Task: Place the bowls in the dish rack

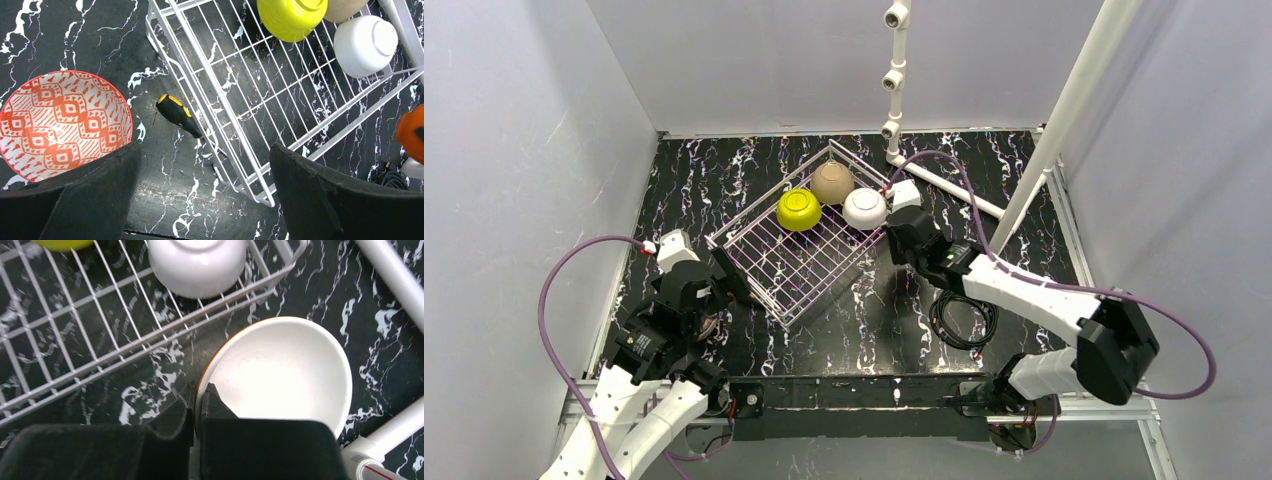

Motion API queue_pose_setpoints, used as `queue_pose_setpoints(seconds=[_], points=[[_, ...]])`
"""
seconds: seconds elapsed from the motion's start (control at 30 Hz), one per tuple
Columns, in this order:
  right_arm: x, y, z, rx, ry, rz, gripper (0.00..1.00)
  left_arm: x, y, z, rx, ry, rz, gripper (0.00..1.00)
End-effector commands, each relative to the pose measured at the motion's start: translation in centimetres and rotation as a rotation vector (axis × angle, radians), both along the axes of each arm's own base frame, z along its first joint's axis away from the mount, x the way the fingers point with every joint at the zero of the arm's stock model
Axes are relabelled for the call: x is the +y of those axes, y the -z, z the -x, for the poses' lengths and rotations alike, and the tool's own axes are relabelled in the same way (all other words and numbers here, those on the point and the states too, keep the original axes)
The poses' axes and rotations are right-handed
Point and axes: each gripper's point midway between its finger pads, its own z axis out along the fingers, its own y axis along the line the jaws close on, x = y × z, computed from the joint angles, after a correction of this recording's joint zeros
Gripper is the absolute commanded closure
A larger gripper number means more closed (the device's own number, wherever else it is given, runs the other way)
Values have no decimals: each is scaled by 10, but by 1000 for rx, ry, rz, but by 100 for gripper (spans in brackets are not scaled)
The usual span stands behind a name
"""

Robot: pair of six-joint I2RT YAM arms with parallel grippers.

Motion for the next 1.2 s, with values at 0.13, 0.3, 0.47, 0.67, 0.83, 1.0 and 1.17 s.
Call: queue_pose_setpoints(seconds=[0.13, 0.3, 0.47, 0.67, 0.83, 1.0, 1.17], points=[[54, -118, -9, -173, -127, -369, 99, 5, -1, -4, -10, -27, -20, 2], [116, -145, -11, -136, -287, -563, 99, 6, -2, -3, -11, -23, -29, 2], [174, -157, -5, -46, -435, -759, 99, 11, -4, 2, -25, -35, -30, 2], [234, -135, 13, 132, -535, -906, 99, 9, -5, 8, -24, -11, -10, 2], [263, -112, 15, 300, -546, -1025, 99, 10, 1, 9, -17, -4, -24, 2], [281, -96, 20, 472, -533, -1162, 99, 5, 0, 8, -20, 20, -9, 2], [285, -86, 23, 559, -513, -1236, 99, 5, -1, 9, -28, 19, -3, 2]])
